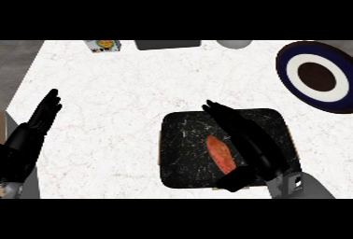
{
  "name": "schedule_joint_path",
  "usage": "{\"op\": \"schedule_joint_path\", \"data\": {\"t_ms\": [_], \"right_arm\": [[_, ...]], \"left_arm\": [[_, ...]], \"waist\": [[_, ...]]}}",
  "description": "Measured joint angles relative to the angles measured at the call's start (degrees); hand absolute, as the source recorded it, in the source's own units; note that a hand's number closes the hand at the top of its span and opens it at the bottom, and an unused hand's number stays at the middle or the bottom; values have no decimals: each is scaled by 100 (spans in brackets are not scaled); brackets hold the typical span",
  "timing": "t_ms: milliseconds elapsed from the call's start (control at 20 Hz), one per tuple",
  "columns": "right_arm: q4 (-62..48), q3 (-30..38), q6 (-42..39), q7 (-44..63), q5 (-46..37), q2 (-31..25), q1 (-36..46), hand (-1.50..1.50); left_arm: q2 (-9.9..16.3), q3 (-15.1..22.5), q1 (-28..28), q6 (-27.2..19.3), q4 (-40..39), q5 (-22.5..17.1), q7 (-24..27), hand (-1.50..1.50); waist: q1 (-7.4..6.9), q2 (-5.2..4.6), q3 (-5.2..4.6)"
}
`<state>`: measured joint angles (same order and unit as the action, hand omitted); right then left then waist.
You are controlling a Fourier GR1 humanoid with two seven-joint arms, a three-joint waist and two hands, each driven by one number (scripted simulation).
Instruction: Pick the sweet potato from the tray and place it in the plate
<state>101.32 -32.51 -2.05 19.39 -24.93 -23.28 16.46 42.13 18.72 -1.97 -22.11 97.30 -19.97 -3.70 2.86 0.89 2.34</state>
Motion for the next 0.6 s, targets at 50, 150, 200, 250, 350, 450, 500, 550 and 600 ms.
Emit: {"op": "schedule_joint_path", "data": {"t_ms": [50,150,200,250,350,450,500,550,600], "right_arm": [[85,-12,-213,224,24,-92,54,-150],[248,27,-602,630,131,-262,142,-150],[308,19,-791,820,172,-326,194,-150],[344,50,-981,1008,244,-367,294,-150],[408,63,-1285,1279,345,-492,315,-150],[457,74,-1533,1612,460,-492,382,-150],[459,115,-1634,1722,535,-489,430,-150],[464,146,-1720,1860,594,-459,491,-150],[457,152,-1792,1962,631,-435,526,-150]], "left_arm": [[16,4,-15,-4,-4,-30,-21,0],[7,52,-55,-48,-23,-37,-18,0],[1,85,-97,-80,-17,-32,-51,0],[7,104,-135,-63,-30,-59,-50,0],[1,148,-198,-78,-48,-81,-55,0],[-9,193,-269,-85,-110,-92,-25,0],[-27,227,-314,-82,-170,-104,-8,0],[-44,275,-362,-110,-178,-89,-30,0],[-46,295,-395,-108,-197,-103,-14,0]], "waist": [[2,-2,-8],[-5,-7,-9],[-13,-9,-8],[-36,-16,-9],[-59,-19,-7],[-90,-24,-4],[-98,-28,5],[-115,-27,12],[-136,-28,12]]}}
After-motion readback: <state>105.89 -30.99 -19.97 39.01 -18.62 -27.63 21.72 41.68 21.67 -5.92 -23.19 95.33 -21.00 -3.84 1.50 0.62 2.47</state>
